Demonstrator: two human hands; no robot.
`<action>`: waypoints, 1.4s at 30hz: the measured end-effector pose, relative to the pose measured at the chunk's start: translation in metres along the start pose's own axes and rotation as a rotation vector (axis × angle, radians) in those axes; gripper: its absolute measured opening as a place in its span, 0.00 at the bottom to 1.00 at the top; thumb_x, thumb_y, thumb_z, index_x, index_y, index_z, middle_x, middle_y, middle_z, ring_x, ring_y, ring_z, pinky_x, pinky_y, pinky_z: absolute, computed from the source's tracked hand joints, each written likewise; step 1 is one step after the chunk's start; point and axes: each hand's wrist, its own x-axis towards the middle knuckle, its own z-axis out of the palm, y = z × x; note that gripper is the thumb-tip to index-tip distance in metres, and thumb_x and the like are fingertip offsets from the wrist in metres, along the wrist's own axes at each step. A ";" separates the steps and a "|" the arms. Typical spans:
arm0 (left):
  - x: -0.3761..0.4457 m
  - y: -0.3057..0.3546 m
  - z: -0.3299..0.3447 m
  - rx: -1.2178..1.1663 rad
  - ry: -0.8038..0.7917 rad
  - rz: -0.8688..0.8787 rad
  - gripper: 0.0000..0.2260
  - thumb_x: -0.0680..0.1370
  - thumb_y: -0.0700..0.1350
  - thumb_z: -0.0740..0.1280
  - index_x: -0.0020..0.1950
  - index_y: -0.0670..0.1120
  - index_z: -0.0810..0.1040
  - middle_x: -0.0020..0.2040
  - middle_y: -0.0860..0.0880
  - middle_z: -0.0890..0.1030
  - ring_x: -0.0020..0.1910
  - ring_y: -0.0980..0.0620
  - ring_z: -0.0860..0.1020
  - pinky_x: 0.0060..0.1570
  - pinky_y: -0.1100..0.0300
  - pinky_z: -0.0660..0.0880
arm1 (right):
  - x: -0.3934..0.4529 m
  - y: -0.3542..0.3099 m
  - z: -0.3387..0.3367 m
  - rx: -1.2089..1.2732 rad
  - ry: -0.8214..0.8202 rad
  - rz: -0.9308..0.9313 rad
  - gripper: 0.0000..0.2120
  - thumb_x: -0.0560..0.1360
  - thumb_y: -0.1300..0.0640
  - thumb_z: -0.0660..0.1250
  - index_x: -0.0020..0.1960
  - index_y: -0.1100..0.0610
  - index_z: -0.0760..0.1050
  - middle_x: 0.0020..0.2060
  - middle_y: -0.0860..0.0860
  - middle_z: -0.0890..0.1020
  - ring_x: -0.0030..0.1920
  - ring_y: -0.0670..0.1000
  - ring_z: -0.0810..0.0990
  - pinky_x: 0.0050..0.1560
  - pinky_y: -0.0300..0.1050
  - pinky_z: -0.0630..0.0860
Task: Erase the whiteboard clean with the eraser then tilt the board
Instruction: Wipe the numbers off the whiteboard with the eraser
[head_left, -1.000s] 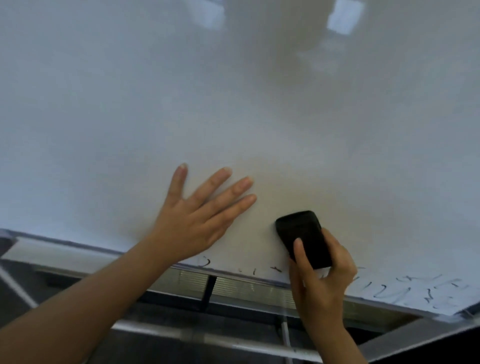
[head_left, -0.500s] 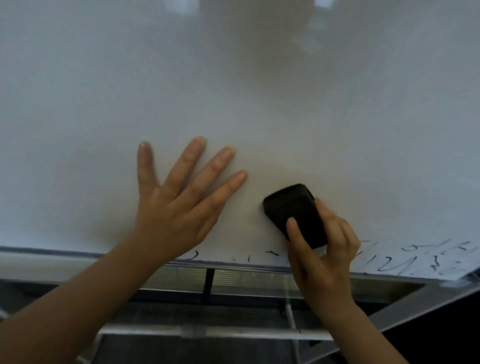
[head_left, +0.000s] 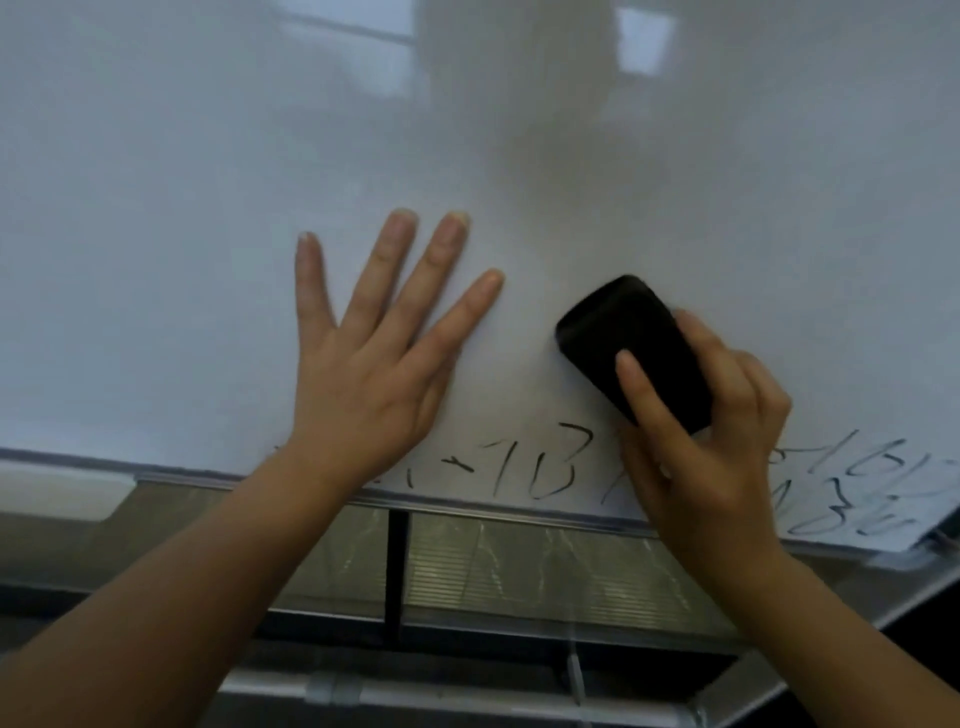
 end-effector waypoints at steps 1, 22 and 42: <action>0.001 0.000 0.000 0.000 0.004 0.000 0.24 0.82 0.42 0.59 0.78 0.49 0.57 0.77 0.46 0.56 0.77 0.47 0.45 0.71 0.34 0.43 | 0.002 -0.001 0.003 0.003 0.019 0.016 0.21 0.77 0.67 0.64 0.68 0.58 0.67 0.67 0.62 0.63 0.61 0.63 0.64 0.67 0.48 0.59; 0.001 0.000 0.010 0.050 0.049 0.036 0.24 0.82 0.42 0.58 0.78 0.48 0.58 0.76 0.40 0.61 0.77 0.45 0.50 0.72 0.36 0.43 | -0.024 -0.016 0.017 0.082 0.074 0.201 0.23 0.76 0.68 0.66 0.69 0.56 0.68 0.69 0.60 0.64 0.63 0.62 0.66 0.68 0.47 0.59; 0.002 -0.007 0.020 0.016 0.028 0.040 0.23 0.82 0.40 0.59 0.78 0.45 0.62 0.76 0.38 0.62 0.74 0.33 0.59 0.68 0.31 0.49 | -0.017 -0.032 0.036 0.076 0.100 0.184 0.24 0.75 0.69 0.69 0.68 0.55 0.72 0.68 0.59 0.65 0.58 0.58 0.67 0.63 0.44 0.64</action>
